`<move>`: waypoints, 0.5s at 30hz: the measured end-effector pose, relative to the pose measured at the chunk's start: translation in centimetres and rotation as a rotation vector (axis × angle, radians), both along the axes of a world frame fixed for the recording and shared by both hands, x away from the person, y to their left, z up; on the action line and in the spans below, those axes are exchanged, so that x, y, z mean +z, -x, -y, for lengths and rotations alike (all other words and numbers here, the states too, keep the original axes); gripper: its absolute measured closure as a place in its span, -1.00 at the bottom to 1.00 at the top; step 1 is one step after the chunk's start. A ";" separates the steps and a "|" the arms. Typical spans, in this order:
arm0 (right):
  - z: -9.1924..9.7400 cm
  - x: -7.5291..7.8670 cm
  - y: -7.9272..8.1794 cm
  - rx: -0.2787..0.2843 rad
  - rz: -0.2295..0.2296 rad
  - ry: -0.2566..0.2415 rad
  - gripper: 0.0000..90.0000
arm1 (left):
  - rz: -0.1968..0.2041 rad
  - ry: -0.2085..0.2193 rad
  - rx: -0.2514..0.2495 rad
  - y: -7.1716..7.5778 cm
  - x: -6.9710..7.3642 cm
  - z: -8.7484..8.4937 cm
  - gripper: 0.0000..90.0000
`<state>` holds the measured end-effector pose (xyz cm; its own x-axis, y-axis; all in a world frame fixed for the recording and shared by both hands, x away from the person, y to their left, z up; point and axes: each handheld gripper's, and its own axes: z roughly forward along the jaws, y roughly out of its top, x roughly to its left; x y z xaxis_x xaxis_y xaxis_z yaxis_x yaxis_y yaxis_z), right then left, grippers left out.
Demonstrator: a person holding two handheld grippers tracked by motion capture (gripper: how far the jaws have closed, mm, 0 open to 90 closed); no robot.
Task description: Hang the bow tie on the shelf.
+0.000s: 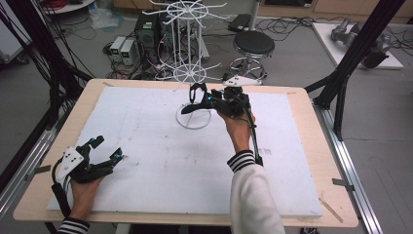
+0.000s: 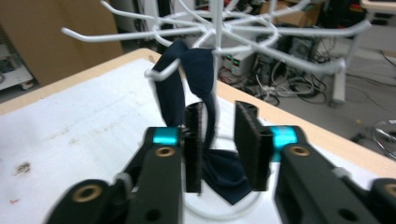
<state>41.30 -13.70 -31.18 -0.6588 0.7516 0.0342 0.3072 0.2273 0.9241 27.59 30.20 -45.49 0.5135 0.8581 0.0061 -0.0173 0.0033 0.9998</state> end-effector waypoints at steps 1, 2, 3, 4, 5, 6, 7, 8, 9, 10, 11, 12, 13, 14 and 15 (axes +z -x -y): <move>0.0 -0.1 0.1 0.008 -0.004 0.001 0.44 | 0.003 0.005 0.001 0.0 0.0 0.0 -0.60; 0.0 -0.2 0.2 0.008 -0.003 0.016 0.20 | 0.004 0.005 0.001 0.1 0.0 0.0 -0.60; -0.1 -0.3 0.4 0.000 0.003 0.036 0.10 | 0.004 0.004 0.001 0.0 0.0 0.0 -0.60; -0.3 -0.3 0.6 -0.010 0.009 0.069 -0.05 | 0.003 0.005 0.001 0.0 0.0 0.0 -0.61; -0.4 -0.4 0.9 -0.016 0.017 0.099 -0.15 | 0.002 0.005 0.001 0.0 0.0 0.0 -0.60; -0.3 -0.4 1.3 -0.017 0.028 0.110 -0.30 | 0.002 0.003 0.000 0.0 0.0 0.0 -0.61; -0.2 -0.5 1.6 -0.014 0.030 0.099 -0.38 | 0.002 0.003 -0.001 0.0 0.0 0.0 -0.61; 0.0 -0.6 1.9 -0.007 0.028 0.082 -0.46 | 0.002 0.005 0.000 0.0 0.0 0.0 -0.60; 0.2 -0.6 2.3 -0.007 0.030 0.072 -0.57 | 0.001 0.005 -0.001 0.0 0.0 0.0 -0.60; 0.4 -0.7 2.8 -0.009 0.034 0.063 -0.63 | 0.001 0.006 -0.001 0.0 0.0 0.0 -0.60; 0.8 -0.8 3.3 -0.009 0.040 0.056 -0.68 | 0.002 0.006 -0.002 0.0 0.0 0.0 -0.60; 1.1 -0.9 3.8 -0.014 0.044 0.052 -0.74 | 0.002 0.006 -0.002 0.0 0.0 0.0 -0.60; 1.5 -1.1 4.4 -0.018 0.046 0.047 -0.75 | 0.002 0.005 -0.002 0.0 0.0 0.0 -0.61; 2.0 -1.2 5.0 -0.011 0.058 0.042 -0.75 | 0.003 0.005 -0.002 0.0 0.0 0.0 -0.61; 2.5 -1.4 5.6 -0.011 0.061 0.036 -0.75 | 0.004 0.004 -0.002 0.0 0.0 0.0 -0.61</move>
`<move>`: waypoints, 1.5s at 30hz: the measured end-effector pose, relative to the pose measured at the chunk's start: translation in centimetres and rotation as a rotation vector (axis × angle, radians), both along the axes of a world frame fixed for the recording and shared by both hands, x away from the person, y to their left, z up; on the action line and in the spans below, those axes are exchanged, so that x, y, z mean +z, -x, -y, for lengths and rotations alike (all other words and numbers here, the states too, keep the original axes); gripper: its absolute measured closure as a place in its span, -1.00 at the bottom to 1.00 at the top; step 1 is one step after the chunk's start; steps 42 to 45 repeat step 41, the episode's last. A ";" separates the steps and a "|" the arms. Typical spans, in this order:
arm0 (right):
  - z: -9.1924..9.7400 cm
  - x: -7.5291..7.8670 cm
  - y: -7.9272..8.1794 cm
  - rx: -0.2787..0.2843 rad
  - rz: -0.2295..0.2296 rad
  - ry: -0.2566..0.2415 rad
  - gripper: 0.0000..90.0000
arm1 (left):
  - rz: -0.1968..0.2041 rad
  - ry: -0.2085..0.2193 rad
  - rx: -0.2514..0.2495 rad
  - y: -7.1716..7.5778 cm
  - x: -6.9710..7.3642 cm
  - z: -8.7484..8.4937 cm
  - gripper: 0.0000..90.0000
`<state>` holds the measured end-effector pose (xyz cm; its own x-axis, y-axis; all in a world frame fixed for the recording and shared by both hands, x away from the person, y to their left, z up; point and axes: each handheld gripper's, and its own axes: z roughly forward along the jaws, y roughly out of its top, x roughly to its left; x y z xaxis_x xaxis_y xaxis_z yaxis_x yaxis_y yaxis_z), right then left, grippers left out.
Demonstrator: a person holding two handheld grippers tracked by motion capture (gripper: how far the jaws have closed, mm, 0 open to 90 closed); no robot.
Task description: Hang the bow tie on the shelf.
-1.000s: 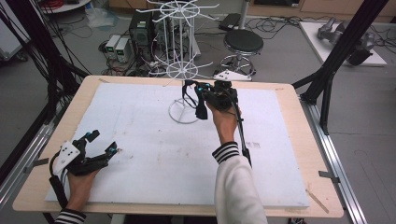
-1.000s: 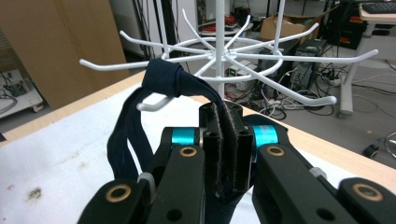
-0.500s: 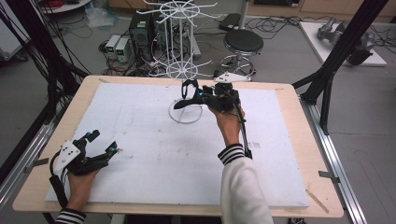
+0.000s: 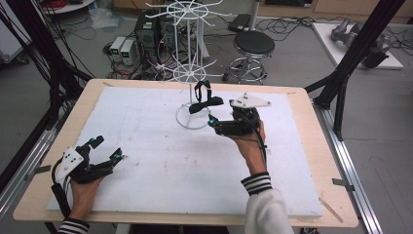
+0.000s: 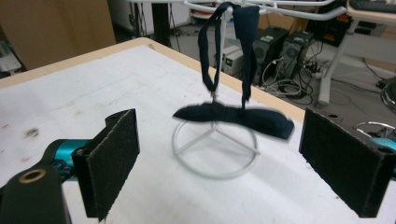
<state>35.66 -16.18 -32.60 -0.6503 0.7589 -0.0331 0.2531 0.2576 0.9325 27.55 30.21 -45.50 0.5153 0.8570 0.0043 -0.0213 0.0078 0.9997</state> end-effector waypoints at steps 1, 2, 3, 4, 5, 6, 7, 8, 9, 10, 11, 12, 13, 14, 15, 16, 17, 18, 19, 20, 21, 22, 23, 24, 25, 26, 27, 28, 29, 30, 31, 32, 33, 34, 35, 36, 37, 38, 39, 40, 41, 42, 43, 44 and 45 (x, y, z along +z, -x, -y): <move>0.5 -0.2 0.6 0.002 0.006 -0.001 -0.75 | -0.001 0.001 0.001 0.0 0.0 0.0 -0.61; 1.1 -0.4 1.2 0.004 0.008 -0.001 -0.75 | -0.001 0.002 0.001 0.0 0.0 0.0 -0.61; 1.6 -0.6 1.8 0.010 0.016 -0.004 -0.75 | -0.001 0.001 0.001 0.0 0.0 0.0 -0.61; 2.3 -0.9 2.4 0.013 0.023 -0.008 -0.75 | 0.000 0.000 0.000 0.0 0.0 0.0 -0.61; 3.0 -1.2 3.1 0.010 0.034 -0.012 -0.75 | -0.001 0.001 0.001 0.0 0.0 0.0 -0.61; 3.5 -1.5 3.6 0.012 0.037 -0.016 -0.75 | -0.001 0.002 0.001 0.0 0.0 0.0 -0.61; 4.1 -1.8 4.2 0.009 0.038 -0.021 -0.75 | -0.001 0.002 0.001 0.0 0.0 0.0 -0.61; 4.7 -2.2 4.8 0.006 0.054 -0.019 -0.75 | -0.002 0.002 0.001 0.0 0.0 0.0 -0.61; 5.5 -2.7 5.7 0.007 0.069 -0.031 -0.75 | -0.001 0.002 0.001 0.0 0.0 0.0 -0.61; 6.0 -3.1 6.2 0.006 0.079 -0.037 -0.75 | -0.001 0.001 0.001 0.0 0.0 0.0 -0.61; 6.6 -3.7 6.9 0.006 0.087 -0.050 -0.75 | -0.001 0.001 0.001 0.0 0.0 0.0 -0.61; 7.2 -4.3 7.5 0.001 0.098 -0.058 -0.75 | 0.000 0.002 0.001 0.0 0.0 0.0 -0.61; 7.8 -4.9 8.1 -0.004 0.109 -0.066 -0.75 | 0.000 0.002 0.001 0.0 0.0 0.0 -0.61; 8.3 -5.6 8.7 -0.010 0.119 -0.078 -0.75 | 0.000 0.001 0.002 0.0 0.0 0.0 -0.61; 8.9 -6.2 9.2 -0.017 0.129 -0.089 -0.75 | 0.001 0.001 0.002 0.0 0.0 0.0 -0.61; 9.4 -6.9 9.7 -0.030 0.135 -0.106 -0.75 | 0.002 0.000 0.002 0.0 0.0 0.0 -0.61; 9.9 -7.5 10.1 -0.041 0.151 -0.120 -0.75 | 0.002 0.000 0.003 0.0 0.0 0.0 -0.61; 10.4 -8.1 10.4 -0.053 0.166 -0.136 -0.75 | 0.004 0.001 0.002 0.0 0.0 0.0 -0.61; 10.8 -8.6 10.7 -0.066 0.175 -0.155 -0.76 | 0.005 0.001 0.003 0.1 0.0 0.0 -0.61; 11.2 -9.1 10.9 -0.081 0.185 -0.169 -0.76 | 0.005 0.001 0.003 0.1 0.0 0.0 -0.61; 11.7 -9.7 11.1 -0.098 0.206 -0.176 -0.77 | 0.006 0.001 0.003 0.1 0.0 0.0 -0.61; 11.9 -10.2 11.2 -0.106 0.210 -0.189 -0.77 | 0.006 0.001 0.003 0.1 0.0 0.0 -0.61; 12.1 -10.5 11.3 -0.110 0.216 -0.196 -0.77 | 0.006 0.001 0.004 0.1 0.0 0.0 -0.61; 12.3 -10.9 11.3 -0.114 0.218 -0.200 -0.77 | 0.007 0.000 0.003 0.1 0.0 0.0 -0.61; 12.4 -11.3 11.3 -0.119 0.226 -0.199 -0.77 | 0.007 0.001 0.005 0.1 0.0 0.0 -0.61; 12.5 -11.6 11.4 -0.126 0.232 -0.201 -0.77 | 0.008 -0.001 0.005 0.1 0.0 0.0 -0.61; 12.6 -11.9 11.4 -0.136 0.240 -0.211 -0.77 | 0.008 -0.001 0.005 0.1 0.0 0.0 -0.61; 12.6 -12.1 11.4 -0.143 0.245 -0.218 -0.77 | 0.008 0.001 0.007 0.1 0.0 0.0 -0.61; 12.7 -12.3 11.4 -0.149 0.257 -0.223 -0.77 | 0.008 0.000 0.006 0.1 0.0 0.0 -0.61; 12.7 -12.5 11.4 -0.152 0.255 -0.225 -0.77 | 0.008 -0.001 0.006 0.1 0.0 0.0 -0.61; 12.7 -12.6 11.4 -0.151 0.248 -0.218 -0.77 | 0.009 -0.001 0.007 0.1 0.0 0.0 -0.61; 12.7 -12.7 11.3 -0.150 0.249 -0.209 -0.77 | 0.008 -0.002 0.007 0.1 0.0 0.0 -0.61; 12.7 -12.7 11.4 -0.149 0.251 -0.211 -0.77 | 0.009 -0.001 0.007 0.1 0.0 0.0 -0.61; 12.7 -12.8 11.4 -0.150 0.261 -0.213 -0.77 | 0.009 0.000 0.007 0.1 0.0 0.0 -0.61; 12.7 -12.8 11.4 -0.152 0.261 -0.216 -0.77 | 0.009 0.001 0.008 0.1 0.0 0.0 -0.61; 12.7 -12.8 11.4 -0.151 0.259 -0.217 -0.77 | 0.009 -0.002 0.007 0.1 0.0 0.0 -0.61; 12.8 -12.8 11.3 -0.149 0.265 -0.215 -0.77 | 0.012 -0.001 0.008 0.1 0.0 0.0 -0.61; 12.8 -12.8 11.3 -0.152 0.265 -0.215 -0.77 | 0.012 0.002 0.009 0.1 0.0 0.0 -0.61; 12.7 -12.8 11.4 -0.151 0.258 -0.217 -0.77 | 0.011 0.000 0.007 0.1 0.0 0.0 -0.61; 12.7 -12.8 11.4 -0.153 0.260 -0.216 -0.77 | 0.011 0.002 0.008 0.1 0.0 0.0 -0.61; 12.7 -12.8 11.4 -0.154 0.259 -0.217 -0.77 | 0.012 0.002 0.008 0.1 0.0 0.0 -0.61; 12.7 -12.8 11.4 -0.154 0.259 -0.217 -0.77 | 0.012 0.002 0.008 0.1 0.0 0.0 -0.61; 12.7 -12.8 11.4 -0.154 0.259 -0.217 -0.77 | 0.012 0.002 0.008 0.1 0.0 0.0 -0.61; 12.7 -12.8 11.4 -0.154 0.259 -0.217 -0.77 | 0.012 0.002 0.008 0.1 0.0 0.0 -0.61; 12.7 -12.8 11.4 -0.154 0.259 -0.217 -0.77 | 0.012 0.002 0.008 0.1 0.0 0.0 -0.61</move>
